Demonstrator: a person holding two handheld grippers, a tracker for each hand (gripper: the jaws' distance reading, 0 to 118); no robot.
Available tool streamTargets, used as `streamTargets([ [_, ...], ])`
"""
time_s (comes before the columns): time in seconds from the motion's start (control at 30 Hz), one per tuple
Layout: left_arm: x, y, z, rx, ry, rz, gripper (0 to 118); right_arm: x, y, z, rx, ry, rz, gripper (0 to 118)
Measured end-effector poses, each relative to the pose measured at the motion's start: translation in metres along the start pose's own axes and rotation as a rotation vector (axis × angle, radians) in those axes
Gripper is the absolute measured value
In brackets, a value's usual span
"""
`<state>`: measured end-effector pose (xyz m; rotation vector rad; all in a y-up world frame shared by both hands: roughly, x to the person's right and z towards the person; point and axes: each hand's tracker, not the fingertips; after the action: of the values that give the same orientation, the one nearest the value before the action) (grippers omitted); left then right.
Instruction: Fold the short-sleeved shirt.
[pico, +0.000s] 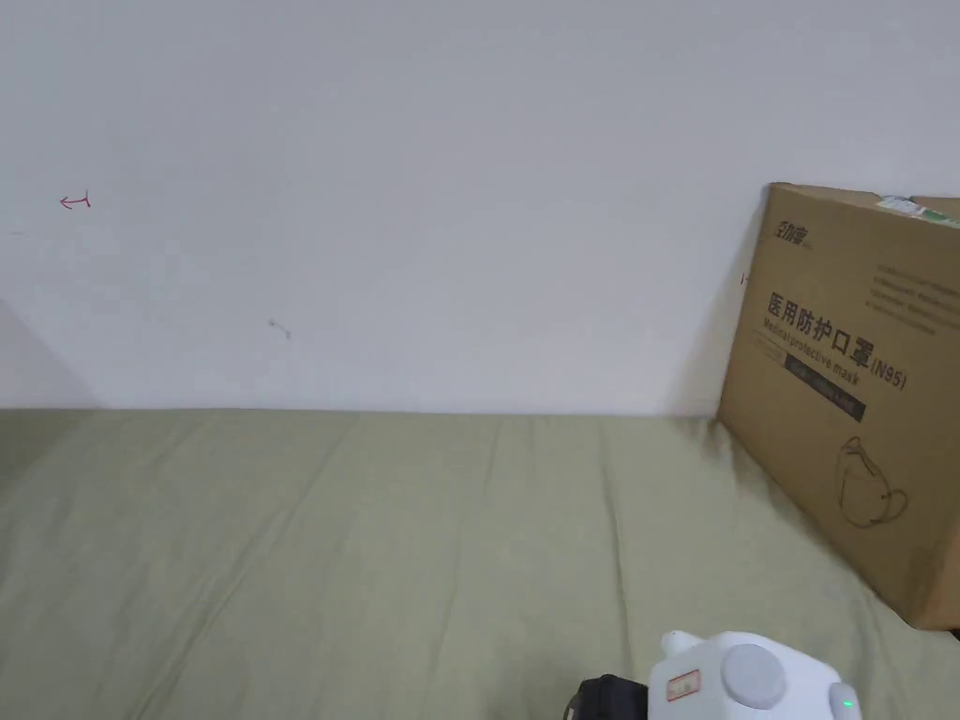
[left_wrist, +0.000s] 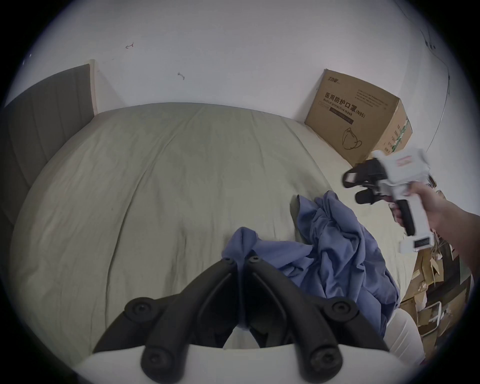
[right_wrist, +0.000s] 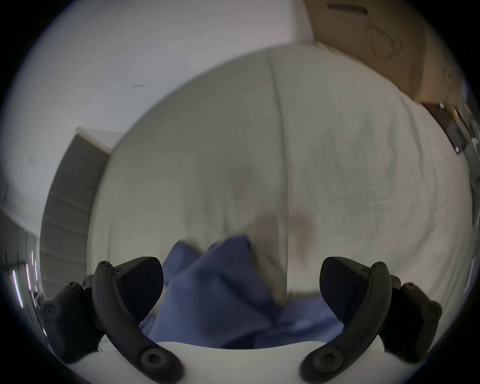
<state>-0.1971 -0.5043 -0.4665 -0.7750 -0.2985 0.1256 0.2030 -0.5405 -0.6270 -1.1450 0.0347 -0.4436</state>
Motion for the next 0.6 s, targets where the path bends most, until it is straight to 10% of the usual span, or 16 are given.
streamTargets([
  [0.17,-0.018,-0.013,0.005,-0.02,0.001,0.069,2,-0.014,0.016,-0.036,-0.102,0.027,0.027,111],
  [0.33,-0.026,-0.026,0.003,-0.065,0.03,0.049,2,-0.039,0.006,-0.029,-0.194,-0.128,0.349,17],
  [0.6,-0.023,-0.02,0.043,-0.022,0.049,0.061,2,-0.018,-0.015,0.1,-0.034,0.205,0.278,8],
])
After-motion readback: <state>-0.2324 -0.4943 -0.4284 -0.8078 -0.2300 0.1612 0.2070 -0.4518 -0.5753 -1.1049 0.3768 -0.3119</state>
